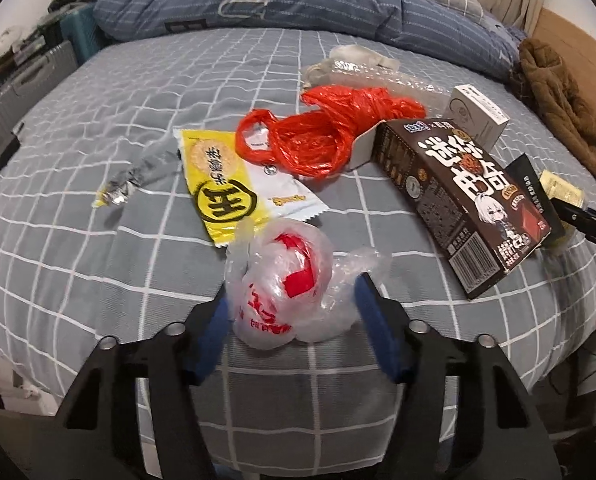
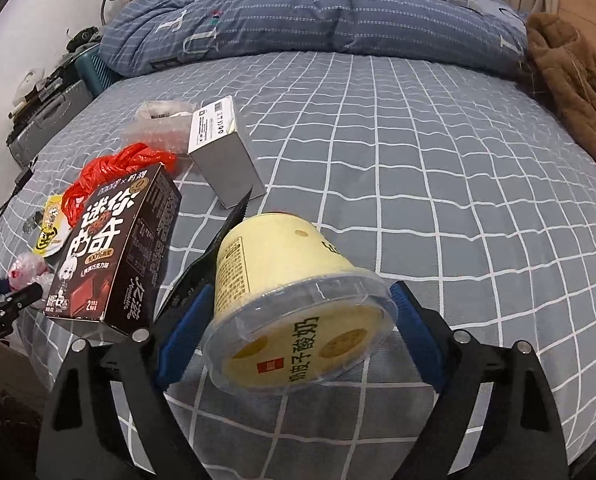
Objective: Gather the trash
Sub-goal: 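Grasp the clear plastic bag with the left tool while the right tool grasps the yellow cup, then carry the plastic bag and yellow cup with both tools over the black bin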
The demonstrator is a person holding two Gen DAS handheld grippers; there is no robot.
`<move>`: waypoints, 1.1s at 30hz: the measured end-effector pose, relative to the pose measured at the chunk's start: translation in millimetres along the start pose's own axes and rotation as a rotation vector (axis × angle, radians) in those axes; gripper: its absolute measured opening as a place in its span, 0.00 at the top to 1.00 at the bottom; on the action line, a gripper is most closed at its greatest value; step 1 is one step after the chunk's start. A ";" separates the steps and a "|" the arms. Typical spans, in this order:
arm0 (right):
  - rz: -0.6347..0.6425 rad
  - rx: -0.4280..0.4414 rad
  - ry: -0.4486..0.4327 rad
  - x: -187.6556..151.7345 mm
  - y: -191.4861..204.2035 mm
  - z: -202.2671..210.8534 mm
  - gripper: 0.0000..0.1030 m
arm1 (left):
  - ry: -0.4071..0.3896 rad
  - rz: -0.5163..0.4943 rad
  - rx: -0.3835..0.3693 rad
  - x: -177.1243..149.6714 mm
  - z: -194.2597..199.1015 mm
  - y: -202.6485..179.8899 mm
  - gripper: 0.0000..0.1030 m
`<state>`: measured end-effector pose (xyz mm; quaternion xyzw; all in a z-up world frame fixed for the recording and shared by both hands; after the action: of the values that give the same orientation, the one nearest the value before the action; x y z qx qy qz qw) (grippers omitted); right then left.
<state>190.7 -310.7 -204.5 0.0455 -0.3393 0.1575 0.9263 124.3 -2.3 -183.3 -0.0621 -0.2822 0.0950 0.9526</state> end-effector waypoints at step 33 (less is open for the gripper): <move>-0.106 -0.227 -0.143 -17.4 38.3 114.5 0.19 | -0.125 -0.042 -0.013 -1.3 54.1 -16.9 0.52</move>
<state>95.5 -300.9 -128.9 -0.0304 -0.4172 0.0654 0.9059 96.0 -15.5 -136.0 -0.0564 -0.3428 0.0767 0.9346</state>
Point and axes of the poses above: each gripper's, at about its wrist camera, not at the fingertips, and z roughly against the way its jaws point, y to its left, x to its top, the point moved 9 cm from there along -z, roughly the way its jaws point, and after that the axes turned 13 degrees about z, right-handed, at the moved point
